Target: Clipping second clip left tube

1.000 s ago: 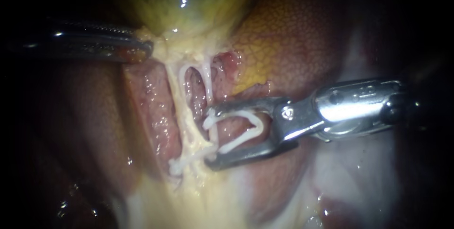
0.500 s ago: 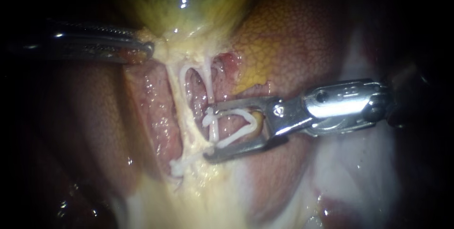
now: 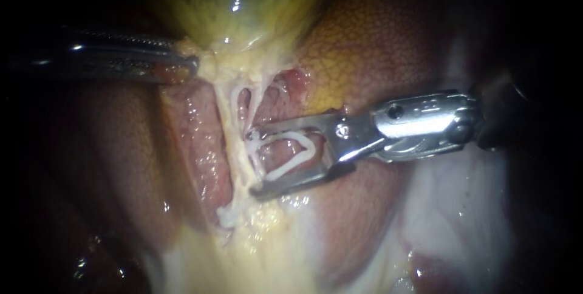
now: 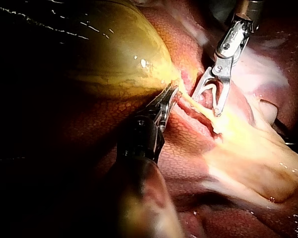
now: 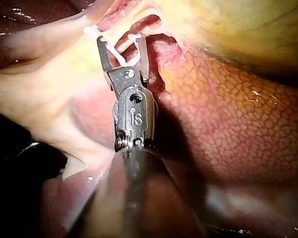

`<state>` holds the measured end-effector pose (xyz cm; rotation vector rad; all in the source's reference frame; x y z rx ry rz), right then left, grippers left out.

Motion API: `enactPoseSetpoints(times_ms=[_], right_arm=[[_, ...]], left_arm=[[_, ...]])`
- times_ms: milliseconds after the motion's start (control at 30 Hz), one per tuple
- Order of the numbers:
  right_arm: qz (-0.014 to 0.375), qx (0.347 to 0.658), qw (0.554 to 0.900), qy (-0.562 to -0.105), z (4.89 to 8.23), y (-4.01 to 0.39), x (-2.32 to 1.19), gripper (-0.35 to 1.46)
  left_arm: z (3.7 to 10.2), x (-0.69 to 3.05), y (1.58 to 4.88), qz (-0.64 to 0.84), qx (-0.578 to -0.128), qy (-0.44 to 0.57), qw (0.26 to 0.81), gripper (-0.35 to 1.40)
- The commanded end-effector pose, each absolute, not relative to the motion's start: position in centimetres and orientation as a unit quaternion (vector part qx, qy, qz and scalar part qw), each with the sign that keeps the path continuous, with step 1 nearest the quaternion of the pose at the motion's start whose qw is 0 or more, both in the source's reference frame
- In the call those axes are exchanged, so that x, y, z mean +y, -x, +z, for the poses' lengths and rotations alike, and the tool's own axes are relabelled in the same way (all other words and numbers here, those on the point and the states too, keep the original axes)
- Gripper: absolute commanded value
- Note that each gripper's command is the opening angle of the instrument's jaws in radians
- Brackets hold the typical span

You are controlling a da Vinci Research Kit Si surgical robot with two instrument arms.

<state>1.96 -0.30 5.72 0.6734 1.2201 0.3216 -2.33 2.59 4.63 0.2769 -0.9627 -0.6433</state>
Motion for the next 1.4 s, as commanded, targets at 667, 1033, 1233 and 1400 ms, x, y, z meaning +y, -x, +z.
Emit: enactPoseSetpoints(times_ms=[667, 1033, 1233, 1400], right_arm=[[0.139, 0.571, 0.738, -0.331, 5.69, -2.06, -0.32, 0.45], [0.149, 0.549, 0.760, -0.313, 5.66, -1.76, -0.25, 0.45], [0.149, 0.549, 0.759, -0.317, 5.56, -1.67, -0.24, 0.45], [0.154, 0.549, 0.757, -0.320, 5.36, -1.56, -0.14, 0.45]], left_arm=[[4.63, 2.58, 2.33, -0.303, -0.453, -0.130, 0.828, -0.35], [4.63, 2.58, 2.32, -0.303, -0.454, -0.130, 0.828, -0.35], [4.63, 2.58, 2.32, -0.303, -0.454, -0.130, 0.828, -0.35], [4.63, 2.58, 2.32, -0.303, -0.454, -0.130, 0.828, -0.35]])
